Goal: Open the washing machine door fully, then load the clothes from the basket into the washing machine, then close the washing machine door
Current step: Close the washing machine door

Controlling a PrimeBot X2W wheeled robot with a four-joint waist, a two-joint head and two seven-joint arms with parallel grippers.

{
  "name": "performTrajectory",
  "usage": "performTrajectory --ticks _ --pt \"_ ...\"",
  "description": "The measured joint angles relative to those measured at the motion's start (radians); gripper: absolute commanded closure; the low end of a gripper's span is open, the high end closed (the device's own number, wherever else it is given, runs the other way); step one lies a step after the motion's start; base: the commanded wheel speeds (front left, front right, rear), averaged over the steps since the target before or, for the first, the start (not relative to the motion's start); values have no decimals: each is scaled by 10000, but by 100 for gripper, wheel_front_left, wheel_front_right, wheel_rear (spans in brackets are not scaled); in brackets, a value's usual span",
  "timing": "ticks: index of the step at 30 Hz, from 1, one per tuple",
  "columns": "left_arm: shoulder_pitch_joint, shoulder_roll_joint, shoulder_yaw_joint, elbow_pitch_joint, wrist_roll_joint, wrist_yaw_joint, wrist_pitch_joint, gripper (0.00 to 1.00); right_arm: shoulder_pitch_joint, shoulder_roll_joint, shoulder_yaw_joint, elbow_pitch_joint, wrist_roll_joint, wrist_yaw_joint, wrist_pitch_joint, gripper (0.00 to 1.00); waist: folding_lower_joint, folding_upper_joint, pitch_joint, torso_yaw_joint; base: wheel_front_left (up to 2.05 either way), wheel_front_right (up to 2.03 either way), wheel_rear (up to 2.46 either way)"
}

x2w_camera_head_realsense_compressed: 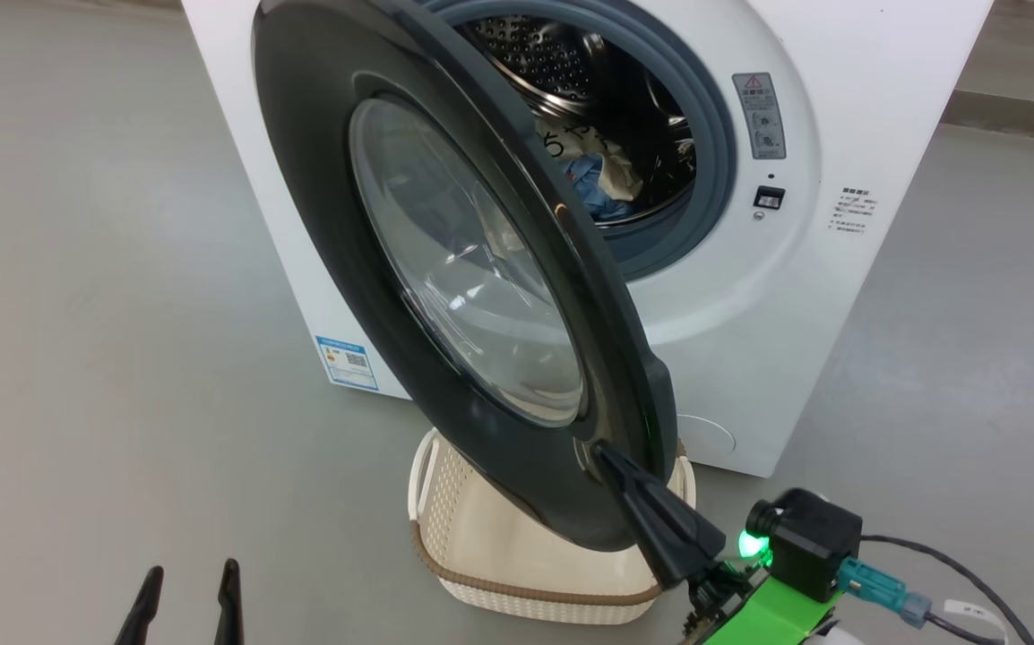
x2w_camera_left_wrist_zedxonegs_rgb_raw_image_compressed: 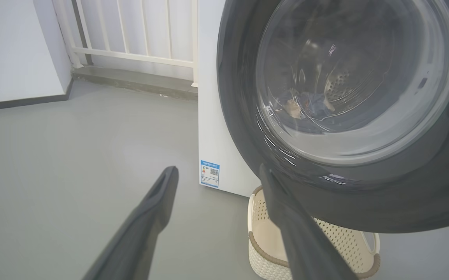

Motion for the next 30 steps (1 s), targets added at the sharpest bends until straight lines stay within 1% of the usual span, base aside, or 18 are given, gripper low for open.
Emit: performTrajectory --ticks 10,24,30 --pt "-3 -44 27 -15 59 0 0 0 86 58 -90 1012 201 0 0 100 0 0 31 48 0 0 0" --pt "-10 -59 -6 -81 69 0 0 0 18 245 -731 1496 207 2 0 100 0 0 125 108 0 0 0" --pt "-40 -79 -117 -148 67 0 0 0 -315 322 -1181 1616 207 48 0 100 0 0 362 151 0 0 0"
